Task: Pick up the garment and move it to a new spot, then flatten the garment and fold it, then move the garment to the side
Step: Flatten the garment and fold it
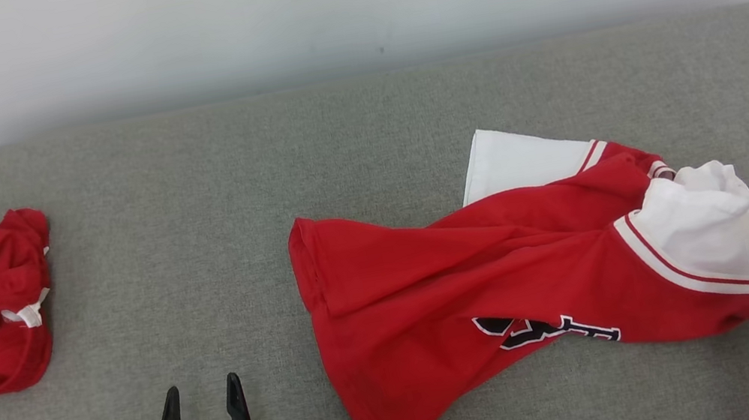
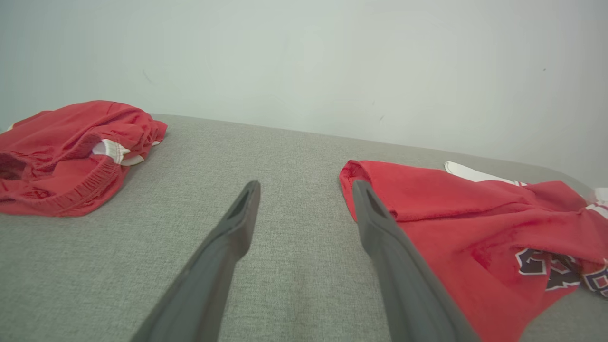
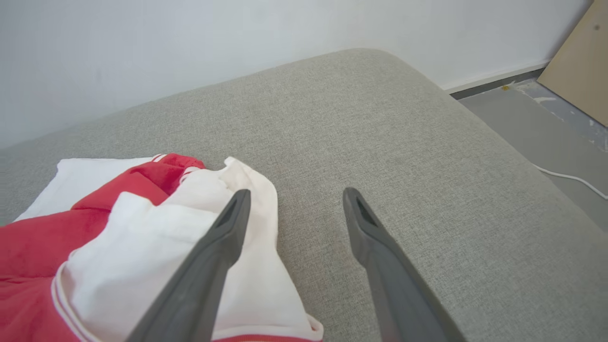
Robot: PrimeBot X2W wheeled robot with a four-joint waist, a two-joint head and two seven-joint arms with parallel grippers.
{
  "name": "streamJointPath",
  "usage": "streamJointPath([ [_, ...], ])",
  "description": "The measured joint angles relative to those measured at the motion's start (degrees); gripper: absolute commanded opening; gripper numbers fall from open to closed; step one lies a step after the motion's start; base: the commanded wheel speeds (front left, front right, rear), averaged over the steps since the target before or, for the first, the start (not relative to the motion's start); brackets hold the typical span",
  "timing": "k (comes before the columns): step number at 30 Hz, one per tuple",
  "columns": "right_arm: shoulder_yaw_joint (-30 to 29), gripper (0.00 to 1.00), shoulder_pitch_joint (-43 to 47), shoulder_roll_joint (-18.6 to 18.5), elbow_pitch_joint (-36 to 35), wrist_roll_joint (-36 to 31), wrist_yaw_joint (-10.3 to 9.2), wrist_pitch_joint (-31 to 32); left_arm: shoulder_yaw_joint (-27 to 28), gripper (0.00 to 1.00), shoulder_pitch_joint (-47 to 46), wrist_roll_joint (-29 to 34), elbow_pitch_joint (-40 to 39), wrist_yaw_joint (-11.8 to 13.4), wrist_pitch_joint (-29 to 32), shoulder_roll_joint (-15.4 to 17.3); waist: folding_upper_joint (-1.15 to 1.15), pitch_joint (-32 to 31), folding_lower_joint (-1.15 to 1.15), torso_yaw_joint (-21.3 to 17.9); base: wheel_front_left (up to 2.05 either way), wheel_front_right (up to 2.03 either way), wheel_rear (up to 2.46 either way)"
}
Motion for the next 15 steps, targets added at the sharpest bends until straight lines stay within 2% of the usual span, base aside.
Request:
streamJointPath([
  [4,2.4,1.00,4.1,0.1,-2.6,0.3,0.00,-4.9,-0.1,1.00,0.6,-0.3,0.2,0.1,0.0,0.0,0.00,-1.3,0.00,0.2,0.00,0.00,0.00],
  [10,10.9,1.00,13.4,0.7,-9.5,1.8,0.00,-15.0,0.2,1.00,2.6,-0.5,0.5,0.4,0.0,0.0,0.00,-3.7,0.00,-0.1,0.00,0.00,0.00],
  [15,17.1,1.00,20.8,0.7,-13.3,2.1,0.00,-20.5,0.4,1.00,3.5,-0.5,1.1,0.4,0.0,0.0,0.00,-5.4,0.00,-0.9,0.00,0.00,0.00],
])
